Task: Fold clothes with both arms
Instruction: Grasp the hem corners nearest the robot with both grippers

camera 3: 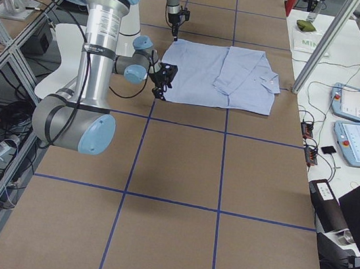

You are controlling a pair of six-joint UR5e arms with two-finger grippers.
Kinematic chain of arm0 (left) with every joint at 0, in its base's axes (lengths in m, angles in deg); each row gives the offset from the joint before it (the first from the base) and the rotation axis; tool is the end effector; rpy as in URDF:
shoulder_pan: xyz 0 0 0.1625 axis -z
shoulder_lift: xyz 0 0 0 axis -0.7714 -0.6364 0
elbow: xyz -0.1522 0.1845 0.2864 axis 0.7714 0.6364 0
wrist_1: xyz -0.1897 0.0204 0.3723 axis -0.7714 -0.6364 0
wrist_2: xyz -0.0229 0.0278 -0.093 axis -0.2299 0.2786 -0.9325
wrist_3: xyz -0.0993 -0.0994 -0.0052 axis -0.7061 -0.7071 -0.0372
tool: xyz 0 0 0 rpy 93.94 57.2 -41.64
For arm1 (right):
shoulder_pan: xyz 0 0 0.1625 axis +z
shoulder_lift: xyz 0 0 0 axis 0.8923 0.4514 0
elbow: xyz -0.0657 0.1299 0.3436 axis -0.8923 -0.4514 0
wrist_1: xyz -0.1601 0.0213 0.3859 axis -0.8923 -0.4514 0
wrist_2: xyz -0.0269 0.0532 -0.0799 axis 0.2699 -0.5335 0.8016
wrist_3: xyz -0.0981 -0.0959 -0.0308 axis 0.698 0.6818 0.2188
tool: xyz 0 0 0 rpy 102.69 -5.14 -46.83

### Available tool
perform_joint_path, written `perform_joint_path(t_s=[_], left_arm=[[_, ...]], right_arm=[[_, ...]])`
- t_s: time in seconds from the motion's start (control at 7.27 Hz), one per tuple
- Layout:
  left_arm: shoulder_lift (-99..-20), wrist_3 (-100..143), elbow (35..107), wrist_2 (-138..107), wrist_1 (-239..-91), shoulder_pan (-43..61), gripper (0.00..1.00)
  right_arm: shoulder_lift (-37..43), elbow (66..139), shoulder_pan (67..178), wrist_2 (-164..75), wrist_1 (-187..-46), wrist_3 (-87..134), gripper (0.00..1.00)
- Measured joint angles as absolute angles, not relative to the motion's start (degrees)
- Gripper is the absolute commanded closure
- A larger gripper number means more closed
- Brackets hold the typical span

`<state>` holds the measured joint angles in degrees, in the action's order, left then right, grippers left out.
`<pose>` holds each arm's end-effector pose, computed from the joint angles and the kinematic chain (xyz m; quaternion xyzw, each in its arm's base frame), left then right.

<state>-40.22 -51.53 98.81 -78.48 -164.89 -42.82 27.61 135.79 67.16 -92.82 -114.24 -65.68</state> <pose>0.4970 -0.2152 0.3423 0.0832 0.4565 -0.0641 0.8835 -0.4598 -0.2108 0.3446 0.1073 -0.4084 0.2187 0.8797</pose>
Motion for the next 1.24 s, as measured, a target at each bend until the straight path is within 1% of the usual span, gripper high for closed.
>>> perform_joint_path(t_s=[0.28,0.55,0.69,0.83,0.96,1.24], left_arm=[[-40.2,-51.5,98.9,-77.1,-165.0,-42.8,1.0],[-40.2,-51.5,98.9,-76.8,-165.1,-42.8,1.0],[-40.2,-51.5,98.9,-76.7,-165.1,-42.8,1.0],[-40.2,-51.5,98.9,-76.7,-165.1,-42.8,1.0],[-40.2,-51.5,98.9,-76.7,-165.1,-42.8,1.0],[-40.2,-51.5,98.9,-76.7,-165.1,-42.8,1.0]], right_arm=[[23.7,132.0,65.8,-90.9,-115.5,-68.5,0.34],[22.8,130.7,65.0,-89.8,-115.7,-68.9,0.34],[22.7,130.4,64.6,-89.5,-115.9,-68.9,0.38],[22.7,130.3,64.2,-89.0,-116.2,-69.0,0.44],[22.7,130.1,63.8,-88.7,-116.5,-69.0,0.54],[22.4,129.9,63.0,-88.2,-116.7,-70.1,0.68]])
